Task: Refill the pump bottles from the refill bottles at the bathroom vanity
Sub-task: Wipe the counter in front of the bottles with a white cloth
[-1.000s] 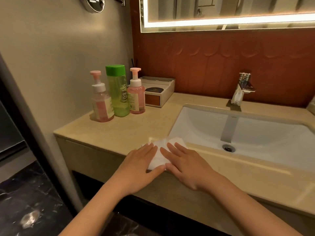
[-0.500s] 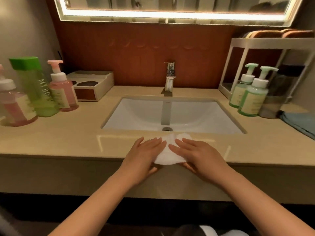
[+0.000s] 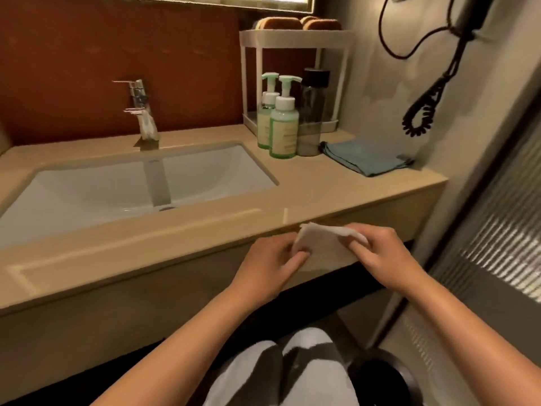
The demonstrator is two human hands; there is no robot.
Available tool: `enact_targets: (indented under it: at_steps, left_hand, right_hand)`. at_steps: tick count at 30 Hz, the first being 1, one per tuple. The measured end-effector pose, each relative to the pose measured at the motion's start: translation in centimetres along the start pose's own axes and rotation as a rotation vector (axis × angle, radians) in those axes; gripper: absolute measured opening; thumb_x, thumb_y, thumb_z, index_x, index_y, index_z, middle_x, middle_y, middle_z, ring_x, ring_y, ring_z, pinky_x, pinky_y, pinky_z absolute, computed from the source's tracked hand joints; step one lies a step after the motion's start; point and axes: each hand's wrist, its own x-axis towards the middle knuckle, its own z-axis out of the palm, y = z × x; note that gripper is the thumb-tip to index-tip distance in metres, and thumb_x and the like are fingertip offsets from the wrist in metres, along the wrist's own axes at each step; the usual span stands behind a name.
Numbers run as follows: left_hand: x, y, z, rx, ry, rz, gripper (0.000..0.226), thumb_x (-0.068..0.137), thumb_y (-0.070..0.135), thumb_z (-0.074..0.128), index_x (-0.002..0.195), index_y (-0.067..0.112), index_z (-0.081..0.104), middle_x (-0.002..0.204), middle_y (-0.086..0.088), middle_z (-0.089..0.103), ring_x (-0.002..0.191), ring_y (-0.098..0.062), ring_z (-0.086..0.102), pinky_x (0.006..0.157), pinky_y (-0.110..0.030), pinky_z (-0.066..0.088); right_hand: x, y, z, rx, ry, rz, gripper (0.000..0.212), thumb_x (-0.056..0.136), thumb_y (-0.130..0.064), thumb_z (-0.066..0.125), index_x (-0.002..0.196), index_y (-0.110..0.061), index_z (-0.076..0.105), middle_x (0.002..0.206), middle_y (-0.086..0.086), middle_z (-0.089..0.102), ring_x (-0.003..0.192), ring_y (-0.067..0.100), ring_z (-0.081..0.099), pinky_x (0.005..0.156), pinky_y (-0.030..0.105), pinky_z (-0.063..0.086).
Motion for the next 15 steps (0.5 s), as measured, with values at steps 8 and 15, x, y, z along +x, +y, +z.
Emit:
enact_targets:
  at_steps: [8,15]
  left_hand:
    - [2.3,1.1,13.3,-0.796,-0.325,-0.628,0.016,0.092,0.024,0.057,0.104,0.015,0.061,0.104,-0.008,0.069,0.094,-0.02,0.068,0.079,-0.03,0.054]
    - [0.9,1.7,24.6,-0.999,-0.396,-0.985,0.021,0.093,0.015,0.055,0.112,0.012,0.05,0.105,-0.01,0.065,0.084,-0.019,0.065,0.068,-0.027,0.057]
  right_hand:
    - [-6.9,9.3,-2.0,0.17,0.157,0.567,0.021,0.092,-0.018,0.054,0.076,-0.012,0.066,0.074,0.002,0.065,0.068,0.011,0.06,0.056,0.021,0.044]
    - [-12.5,17.5,1.7,0.586,0.381,1.138,0.031,0.092,-0.001,0.05,0.121,0.008,0.052,0.11,0.022,0.061,0.092,0.03,0.059,0.062,0.031,0.047]
